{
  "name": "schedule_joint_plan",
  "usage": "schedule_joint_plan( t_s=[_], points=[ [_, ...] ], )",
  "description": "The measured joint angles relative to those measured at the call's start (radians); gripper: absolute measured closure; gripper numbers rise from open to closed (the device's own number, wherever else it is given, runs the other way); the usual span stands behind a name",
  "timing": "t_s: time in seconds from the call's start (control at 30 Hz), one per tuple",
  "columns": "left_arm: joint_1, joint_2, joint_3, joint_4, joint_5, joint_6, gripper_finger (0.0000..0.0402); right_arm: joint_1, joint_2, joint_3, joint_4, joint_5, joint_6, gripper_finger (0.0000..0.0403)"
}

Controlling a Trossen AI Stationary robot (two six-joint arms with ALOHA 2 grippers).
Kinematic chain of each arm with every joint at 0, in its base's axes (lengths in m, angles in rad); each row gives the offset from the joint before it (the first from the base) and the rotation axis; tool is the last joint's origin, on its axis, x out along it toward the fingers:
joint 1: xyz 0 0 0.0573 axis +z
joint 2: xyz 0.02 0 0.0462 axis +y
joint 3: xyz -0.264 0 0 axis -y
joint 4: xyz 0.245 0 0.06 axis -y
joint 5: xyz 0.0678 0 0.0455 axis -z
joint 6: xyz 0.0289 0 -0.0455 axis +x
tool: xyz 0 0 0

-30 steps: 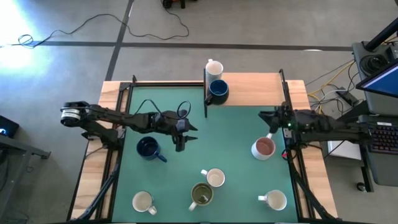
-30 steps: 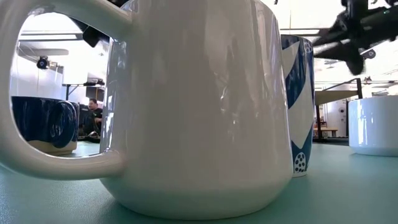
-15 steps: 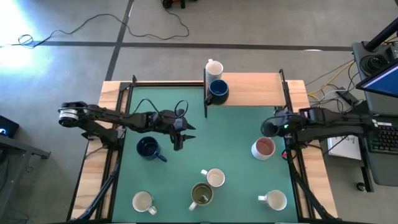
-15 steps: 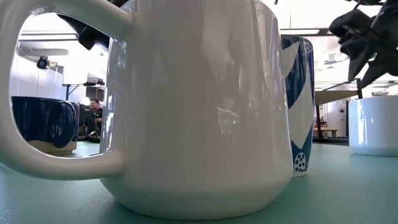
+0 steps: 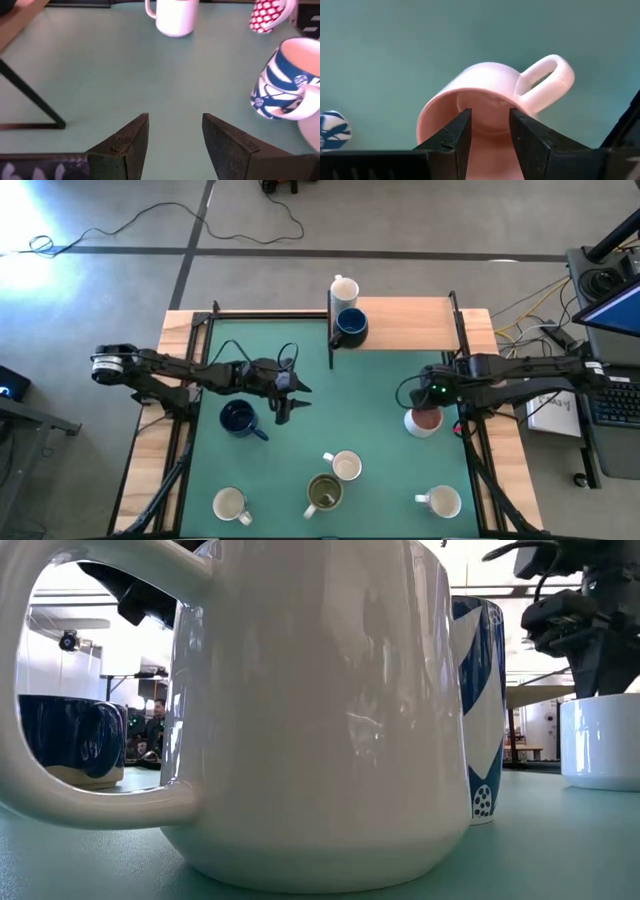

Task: Place coffee mugs
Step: Put the top white mug on the shelf

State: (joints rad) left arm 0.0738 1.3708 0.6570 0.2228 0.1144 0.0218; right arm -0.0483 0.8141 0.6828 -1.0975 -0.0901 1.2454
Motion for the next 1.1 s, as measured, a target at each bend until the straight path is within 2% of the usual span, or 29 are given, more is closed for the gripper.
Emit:
schedule_joint_plan(
  t_s=[0.2,0.53,0.93,1.1],
  points=[
    [0.000,0.000,-0.019,0.053,0.009,-0.020,0.0233,0.000,0.001,0.068,-0.049,0.024,-0.109,0.0280],
    [-0.001,0.000,-0.022,0.071,0.009,-0.023,0.0233,0.000,0.089,0.094,-0.086,0.091,-0.489,0.0280],
    [-0.001,0.000,-0.022,0.069,0.009,-0.023,0.0233,0.000,0.226,0.094,-0.065,0.092,-0.696,0.0280],
    [-0.001,0.000,-0.022,0.068,0.009,-0.023,0.0233,0.000,0.269,0.094,-0.056,0.091,-0.819,0.0308]
  ],
)
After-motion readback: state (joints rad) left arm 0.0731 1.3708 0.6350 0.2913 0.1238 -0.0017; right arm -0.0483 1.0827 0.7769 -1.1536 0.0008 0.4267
